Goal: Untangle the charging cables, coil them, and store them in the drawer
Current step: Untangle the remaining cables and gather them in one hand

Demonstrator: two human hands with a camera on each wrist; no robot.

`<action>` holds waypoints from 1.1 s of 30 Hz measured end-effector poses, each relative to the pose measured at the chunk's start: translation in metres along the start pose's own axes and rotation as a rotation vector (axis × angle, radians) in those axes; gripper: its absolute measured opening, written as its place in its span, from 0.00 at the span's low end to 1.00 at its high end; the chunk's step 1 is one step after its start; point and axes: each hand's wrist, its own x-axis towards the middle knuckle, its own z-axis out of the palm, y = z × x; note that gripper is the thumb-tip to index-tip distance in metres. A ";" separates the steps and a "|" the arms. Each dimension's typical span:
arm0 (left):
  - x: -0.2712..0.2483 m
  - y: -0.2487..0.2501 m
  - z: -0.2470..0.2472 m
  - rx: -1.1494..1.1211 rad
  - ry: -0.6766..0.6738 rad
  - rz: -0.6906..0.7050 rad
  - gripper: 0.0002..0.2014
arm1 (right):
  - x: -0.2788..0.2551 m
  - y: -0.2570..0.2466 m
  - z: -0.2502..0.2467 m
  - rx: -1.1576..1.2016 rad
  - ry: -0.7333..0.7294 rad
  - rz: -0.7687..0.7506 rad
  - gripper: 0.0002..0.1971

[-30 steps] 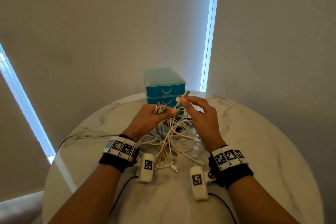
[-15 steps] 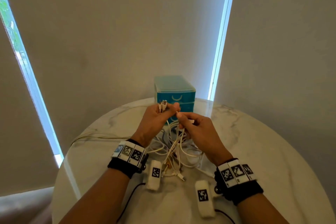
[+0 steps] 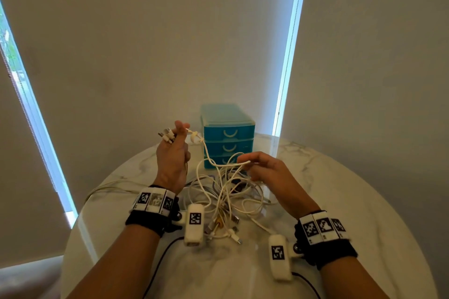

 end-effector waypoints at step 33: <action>-0.031 0.010 0.023 0.434 -0.340 0.113 0.11 | -0.017 -0.039 0.017 0.146 0.052 -0.081 0.12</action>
